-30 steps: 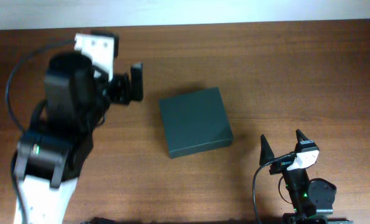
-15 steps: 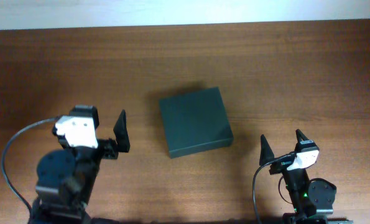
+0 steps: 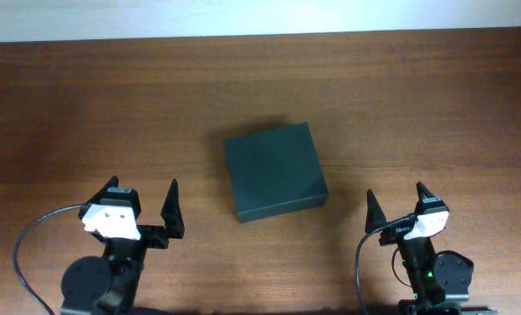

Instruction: Pack container

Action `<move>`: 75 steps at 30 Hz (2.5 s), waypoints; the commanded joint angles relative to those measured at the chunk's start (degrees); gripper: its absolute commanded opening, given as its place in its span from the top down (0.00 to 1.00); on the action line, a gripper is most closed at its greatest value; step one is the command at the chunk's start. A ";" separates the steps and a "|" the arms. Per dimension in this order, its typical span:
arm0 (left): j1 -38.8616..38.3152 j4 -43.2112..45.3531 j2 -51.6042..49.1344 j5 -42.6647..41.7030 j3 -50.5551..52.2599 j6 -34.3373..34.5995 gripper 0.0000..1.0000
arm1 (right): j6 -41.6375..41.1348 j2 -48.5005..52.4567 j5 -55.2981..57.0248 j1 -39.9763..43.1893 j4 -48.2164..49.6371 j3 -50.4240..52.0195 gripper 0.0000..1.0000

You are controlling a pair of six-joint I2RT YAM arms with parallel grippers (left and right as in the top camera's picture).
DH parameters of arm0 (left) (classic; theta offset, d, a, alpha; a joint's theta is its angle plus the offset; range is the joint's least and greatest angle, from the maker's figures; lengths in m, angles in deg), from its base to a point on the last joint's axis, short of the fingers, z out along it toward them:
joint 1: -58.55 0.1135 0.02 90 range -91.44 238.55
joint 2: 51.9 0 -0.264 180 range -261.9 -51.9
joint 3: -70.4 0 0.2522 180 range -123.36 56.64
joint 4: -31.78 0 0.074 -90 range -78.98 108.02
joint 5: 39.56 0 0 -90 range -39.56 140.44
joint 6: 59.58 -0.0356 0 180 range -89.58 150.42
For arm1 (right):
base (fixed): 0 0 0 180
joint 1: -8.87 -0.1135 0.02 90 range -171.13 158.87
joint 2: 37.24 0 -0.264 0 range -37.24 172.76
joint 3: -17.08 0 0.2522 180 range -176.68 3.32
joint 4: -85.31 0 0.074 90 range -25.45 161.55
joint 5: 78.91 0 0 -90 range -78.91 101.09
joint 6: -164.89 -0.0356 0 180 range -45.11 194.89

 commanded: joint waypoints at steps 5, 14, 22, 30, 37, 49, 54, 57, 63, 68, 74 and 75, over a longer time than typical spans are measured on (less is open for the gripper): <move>0.37 9.92 5.40 0.42 6.19 -0.04 0.01 | 0.22 -0.59 -0.70 0.28 -0.20 0.39 0.01; 2.23 15.45 12.22 0.44 14.62 -0.07 0.01 | 0.22 -0.61 -0.70 0.28 -0.20 0.39 0.01; 5.33 22.32 17.20 0.44 20.87 -0.04 0.01 | 0.24 -0.61 -0.70 0.28 -0.20 0.39 0.01; 5.55 28.15 18.40 0.44 25.14 -0.07 0.01 | 0.22 -0.61 -0.70 0.28 -0.20 0.39 0.01; 7.21 36.02 18.40 0.44 29.77 -0.07 0.01 | 0.24 -0.59 -0.70 0.28 -0.20 0.39 0.01; 8.11 36.70 18.43 1.31 35.12 -0.11 0.01 | 0.22 -0.59 -0.70 0.28 -0.20 0.39 0.01; 8.72 35.19 18.40 2.12 35.12 -0.09 0.01 | 0.22 -0.59 -0.70 0.28 -0.20 0.39 0.01; 8.50 29.86 18.43 0.59 35.12 -0.04 0.01 | 0.22 -0.59 -0.70 0.28 -0.20 0.39 0.01; 8.50 19.80 18.40 -2.34 35.12 -0.04 0.01 | 0.24 -0.59 -0.70 0.28 -0.20 0.39 0.01; 8.50 19.19 18.43 -2.67 35.12 -0.07 0.01 | 0.22 -0.59 -0.70 0.28 -0.20 0.39 0.01; 8.50 19.17 18.40 -3.72 35.08 -0.07 0.01 | 0.22 -0.59 -0.70 0.28 -0.20 0.39 0.01; 8.50 19.17 18.40 -3.72 35.08 -0.07 0.01 | 0.22 -0.59 -0.70 0.28 -0.20 0.39 0.01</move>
